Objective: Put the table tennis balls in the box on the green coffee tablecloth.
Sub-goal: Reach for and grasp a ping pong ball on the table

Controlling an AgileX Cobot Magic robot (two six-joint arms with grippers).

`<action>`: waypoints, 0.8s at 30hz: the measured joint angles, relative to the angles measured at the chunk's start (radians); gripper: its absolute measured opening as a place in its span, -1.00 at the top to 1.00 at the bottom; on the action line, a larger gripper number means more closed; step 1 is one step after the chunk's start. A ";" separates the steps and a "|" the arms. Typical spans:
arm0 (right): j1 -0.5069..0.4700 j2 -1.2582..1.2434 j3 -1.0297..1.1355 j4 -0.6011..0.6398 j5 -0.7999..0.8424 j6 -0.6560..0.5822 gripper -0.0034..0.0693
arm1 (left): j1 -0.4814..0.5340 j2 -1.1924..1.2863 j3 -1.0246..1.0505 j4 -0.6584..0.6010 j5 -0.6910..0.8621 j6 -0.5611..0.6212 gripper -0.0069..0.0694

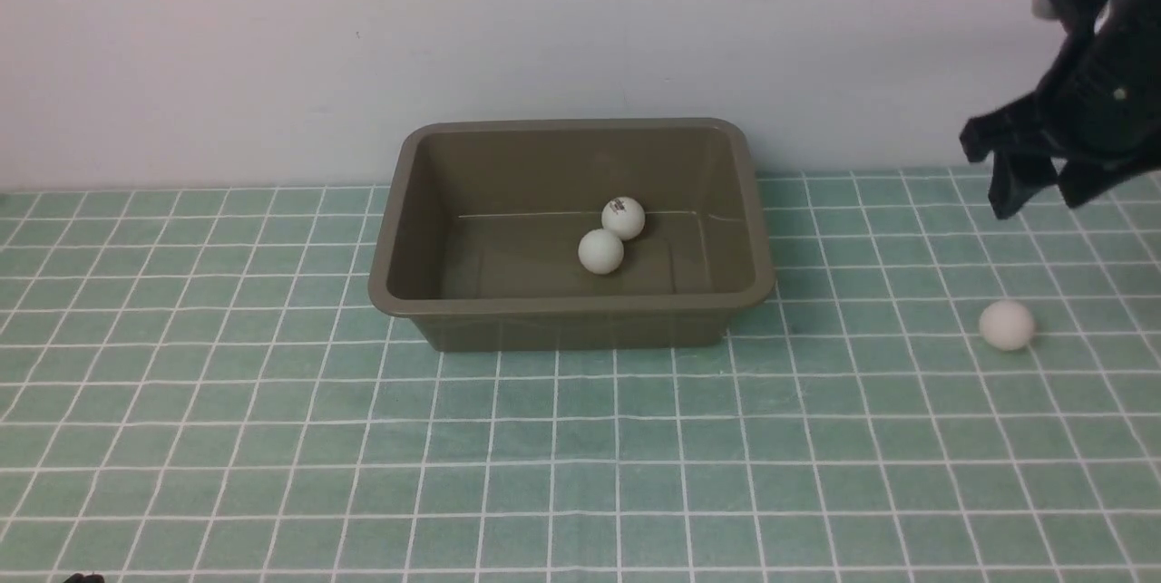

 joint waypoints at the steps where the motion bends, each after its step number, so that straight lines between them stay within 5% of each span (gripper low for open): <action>1: -0.001 0.010 0.004 -0.005 -0.010 0.000 -0.16 | 0.000 0.000 0.000 0.000 0.000 0.000 0.83; 24: -0.048 0.169 0.008 0.021 -0.076 -0.041 -0.38 | 0.000 0.000 0.000 0.000 0.000 0.000 0.83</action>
